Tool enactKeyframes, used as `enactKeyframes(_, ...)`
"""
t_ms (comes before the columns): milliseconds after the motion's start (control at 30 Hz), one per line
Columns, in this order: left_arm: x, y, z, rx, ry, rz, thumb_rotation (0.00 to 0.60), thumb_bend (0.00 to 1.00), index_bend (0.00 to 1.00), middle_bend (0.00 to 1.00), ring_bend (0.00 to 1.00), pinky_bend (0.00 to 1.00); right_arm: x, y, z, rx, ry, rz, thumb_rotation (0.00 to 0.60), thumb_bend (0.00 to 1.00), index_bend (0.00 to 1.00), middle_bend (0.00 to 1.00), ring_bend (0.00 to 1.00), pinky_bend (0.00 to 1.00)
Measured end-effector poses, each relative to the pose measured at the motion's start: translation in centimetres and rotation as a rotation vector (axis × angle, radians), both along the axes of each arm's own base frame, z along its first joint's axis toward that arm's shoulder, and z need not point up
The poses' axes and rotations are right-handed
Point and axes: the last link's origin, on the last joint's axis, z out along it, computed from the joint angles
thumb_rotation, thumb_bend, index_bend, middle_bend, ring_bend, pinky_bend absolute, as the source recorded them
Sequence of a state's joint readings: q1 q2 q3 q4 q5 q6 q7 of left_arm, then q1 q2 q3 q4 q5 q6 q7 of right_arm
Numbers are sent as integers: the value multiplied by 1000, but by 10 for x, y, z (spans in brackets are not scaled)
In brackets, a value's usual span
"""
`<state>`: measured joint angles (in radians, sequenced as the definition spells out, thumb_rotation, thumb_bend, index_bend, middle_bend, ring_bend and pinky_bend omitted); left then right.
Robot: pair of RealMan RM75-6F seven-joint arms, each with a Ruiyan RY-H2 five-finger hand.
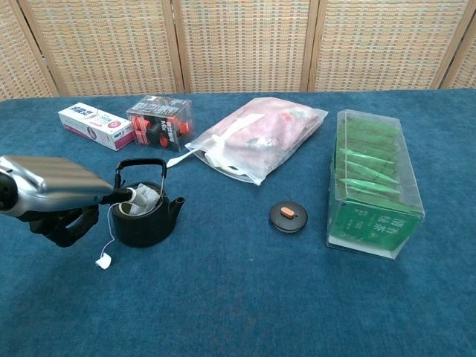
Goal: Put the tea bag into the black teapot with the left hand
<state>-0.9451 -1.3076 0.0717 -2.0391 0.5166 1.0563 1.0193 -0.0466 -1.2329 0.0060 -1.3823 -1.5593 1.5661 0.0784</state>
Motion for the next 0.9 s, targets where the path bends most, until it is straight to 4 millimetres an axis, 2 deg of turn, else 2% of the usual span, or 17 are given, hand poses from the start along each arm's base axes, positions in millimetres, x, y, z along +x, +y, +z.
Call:
enactKeyframes(267,5,-5,14,14,-46,-26,600,1000,0,746,634,452,0,-2,0,3,-2,1,600,71,91,134,0,83)
enactKeyframes(900,-5,3,-1,-12,1,34,600,1000,0,746,634,452,-2,0,1,0,0,-7,600,71,92,134,0,84)
